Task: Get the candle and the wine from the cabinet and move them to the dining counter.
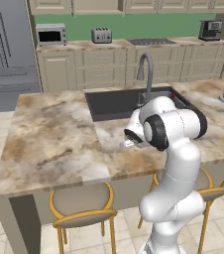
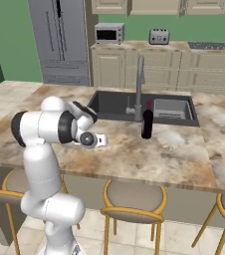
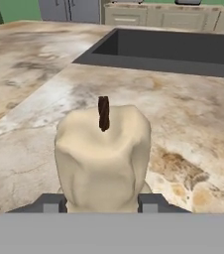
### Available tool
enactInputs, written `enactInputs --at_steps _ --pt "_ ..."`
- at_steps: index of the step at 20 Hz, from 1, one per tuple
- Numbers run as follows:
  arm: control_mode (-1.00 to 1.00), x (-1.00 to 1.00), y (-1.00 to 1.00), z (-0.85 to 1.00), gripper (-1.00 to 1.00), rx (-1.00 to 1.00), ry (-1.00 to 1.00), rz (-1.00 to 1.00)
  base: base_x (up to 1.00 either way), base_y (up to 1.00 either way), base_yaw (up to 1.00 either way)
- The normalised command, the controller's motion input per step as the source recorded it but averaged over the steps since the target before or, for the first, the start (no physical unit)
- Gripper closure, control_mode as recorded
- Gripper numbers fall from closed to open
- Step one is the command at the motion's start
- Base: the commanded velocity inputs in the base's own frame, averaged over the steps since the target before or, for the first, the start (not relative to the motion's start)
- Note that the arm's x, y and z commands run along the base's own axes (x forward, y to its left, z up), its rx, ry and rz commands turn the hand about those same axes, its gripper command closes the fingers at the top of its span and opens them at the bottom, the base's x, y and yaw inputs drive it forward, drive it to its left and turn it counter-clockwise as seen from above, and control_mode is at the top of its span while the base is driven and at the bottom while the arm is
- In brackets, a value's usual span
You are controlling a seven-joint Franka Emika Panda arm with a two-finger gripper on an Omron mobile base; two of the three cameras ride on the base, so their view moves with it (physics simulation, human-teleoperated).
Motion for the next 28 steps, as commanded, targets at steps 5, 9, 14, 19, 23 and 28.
enactInputs --at_steps 5,9,14,19,23,28 --pt "-1.0 0.25 0.0 -0.04 1.0 0.0 0.0 0.0 0.0 0.0 0.0" --pt "-1.0 0.06 0.0 -0.12 1.0 0.0 0.01 0.0 0.0 0.0 0.0" --pt "-1.0 0.0 0.0 -0.1 1.0 0.0 0.0 0.0 0.0 0.0 0.0" --pt "-1.0 0.0 0.0 -0.04 1.0 0.0 0.0 0.0 0.0 0.0 0.0" --pt "-1.0 0.0 0.0 0.0 1.0 0.0 0.0 0.0 0.0 0.0 0.0" --pt "-1.0 0.0 0.0 0.0 1.0 0.0 0.0 0.0 0.0 0.0 0.0"
